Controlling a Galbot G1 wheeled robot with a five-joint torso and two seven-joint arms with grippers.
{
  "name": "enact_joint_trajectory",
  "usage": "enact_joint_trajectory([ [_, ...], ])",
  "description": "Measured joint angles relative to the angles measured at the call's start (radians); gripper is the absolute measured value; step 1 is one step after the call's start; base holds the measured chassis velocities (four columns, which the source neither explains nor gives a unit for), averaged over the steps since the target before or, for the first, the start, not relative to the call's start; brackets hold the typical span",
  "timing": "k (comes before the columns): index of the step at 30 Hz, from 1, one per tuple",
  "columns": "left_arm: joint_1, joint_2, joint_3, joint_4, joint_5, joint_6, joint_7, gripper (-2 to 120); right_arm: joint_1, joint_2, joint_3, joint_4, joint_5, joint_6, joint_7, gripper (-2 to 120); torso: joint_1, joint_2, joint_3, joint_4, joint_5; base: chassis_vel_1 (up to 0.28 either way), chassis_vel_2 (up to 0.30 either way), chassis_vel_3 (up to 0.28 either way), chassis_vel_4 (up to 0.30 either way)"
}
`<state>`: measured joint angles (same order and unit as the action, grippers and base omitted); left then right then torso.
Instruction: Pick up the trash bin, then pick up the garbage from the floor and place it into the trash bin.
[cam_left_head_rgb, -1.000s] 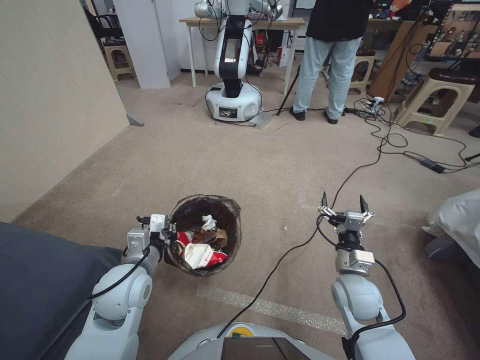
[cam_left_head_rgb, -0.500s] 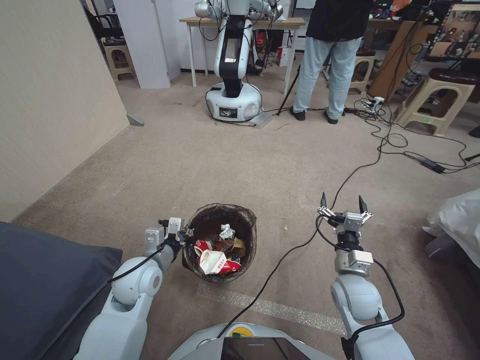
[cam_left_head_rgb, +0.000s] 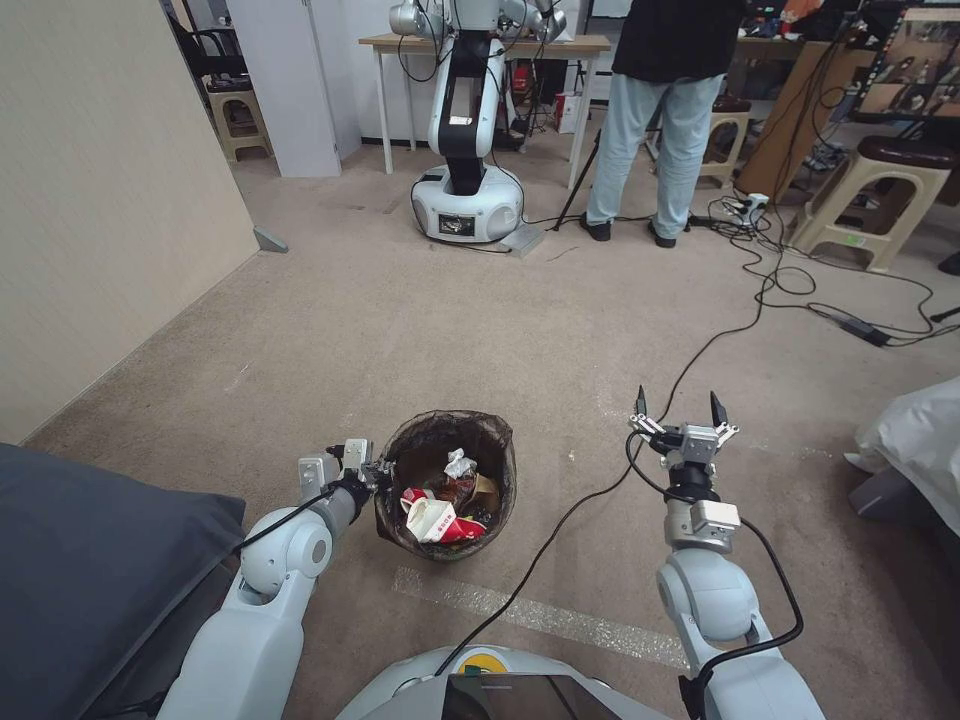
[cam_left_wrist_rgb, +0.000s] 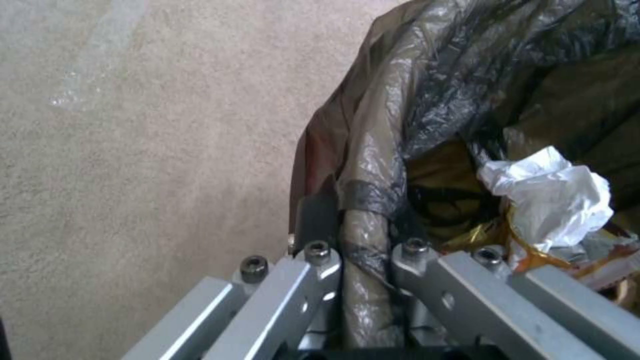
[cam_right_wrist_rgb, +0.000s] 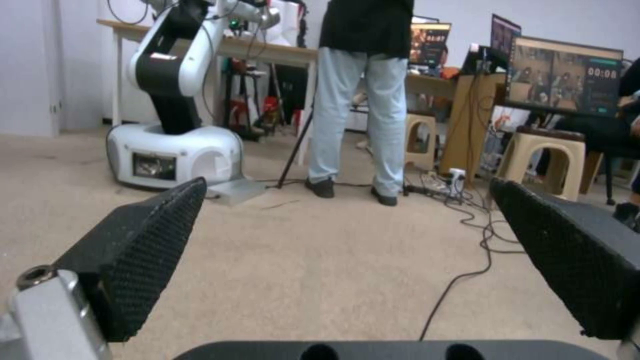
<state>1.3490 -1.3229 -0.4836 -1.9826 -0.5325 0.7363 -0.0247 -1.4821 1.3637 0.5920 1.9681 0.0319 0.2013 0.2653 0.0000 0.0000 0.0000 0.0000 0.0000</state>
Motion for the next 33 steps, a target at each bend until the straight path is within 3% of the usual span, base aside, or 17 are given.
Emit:
enact_joint_trajectory([
  [10,-0.018,-0.013,-0.011,0.071,-0.013,-0.004,-0.005,5,0.004,-0.006,-0.015,-0.007,-0.002,-0.003,0.001,100,0.000,0.000,0.000,0.0000,0.0003,0.000,0.000,0.000,0.000],
  [13,-0.014,-0.016,-0.012,0.075,-0.003,-0.004,-0.005,13,0.005,-0.006,-0.016,-0.010,-0.002,-0.003,0.002,100,0.000,0.000,0.000,0.0000,0.0002,0.000,0.000,0.000,0.000],
  [16,-0.008,-0.025,-0.015,0.072,0.039,-0.004,-0.002,30,0.008,-0.005,-0.019,-0.015,-0.003,-0.003,0.002,100,0.000,0.000,0.000,-0.0001,0.0000,0.000,0.000,0.000,0.000],
  [20,-0.001,-0.030,-0.017,0.061,0.052,-0.002,-0.002,37,0.008,-0.004,-0.020,-0.015,-0.003,-0.003,0.002,100,0.000,0.000,0.000,-0.0001,-0.0002,0.000,0.000,0.000,0.000],
  [21,0.012,-0.035,-0.024,0.032,0.070,-0.001,-0.003,47,0.008,-0.004,-0.021,-0.016,-0.004,-0.003,0.002,100,0.000,0.000,0.000,0.0000,-0.0004,0.000,0.000,0.000,0.000],
  [24,0.025,-0.037,-0.034,-0.012,0.088,-0.001,-0.008,55,0.008,-0.005,-0.019,-0.017,-0.004,-0.003,0.002,100,0.000,0.000,0.000,0.0000,-0.0003,0.000,0.000,0.000,0.000],
  [27,0.043,-0.033,-0.055,-0.123,0.102,-0.001,-0.014,69,0.010,-0.006,-0.017,-0.019,-0.004,-0.003,0.002,100,0.000,0.000,0.000,0.0000,0.0000,0.000,0.000,0.000,0.000],
  [28,0.043,-0.033,-0.055,-0.123,0.102,-0.001,-0.014,69,0.010,-0.006,-0.017,-0.019,-0.004,-0.003,0.002,100,0.000,0.000,0.000,0.0000,0.0000,0.000,0.000,0.000,0.000],
  [32,0.076,-0.035,-0.091,-0.288,0.140,-0.021,-0.028,89,0.012,-0.001,-0.018,-0.020,-0.004,-0.003,0.004,100,0.000,0.000,0.000,-0.0003,0.0003,0.000,0.000,0.000,0.000],
  [33,0.076,-0.035,-0.091,-0.288,0.140,-0.021,-0.028,89,0.012,-0.001,-0.018,-0.020,-0.004,-0.003,0.004,100,0.000,0.000,0.000,-0.0003,0.0003,0.000,0.000,0.000,0.000],
])
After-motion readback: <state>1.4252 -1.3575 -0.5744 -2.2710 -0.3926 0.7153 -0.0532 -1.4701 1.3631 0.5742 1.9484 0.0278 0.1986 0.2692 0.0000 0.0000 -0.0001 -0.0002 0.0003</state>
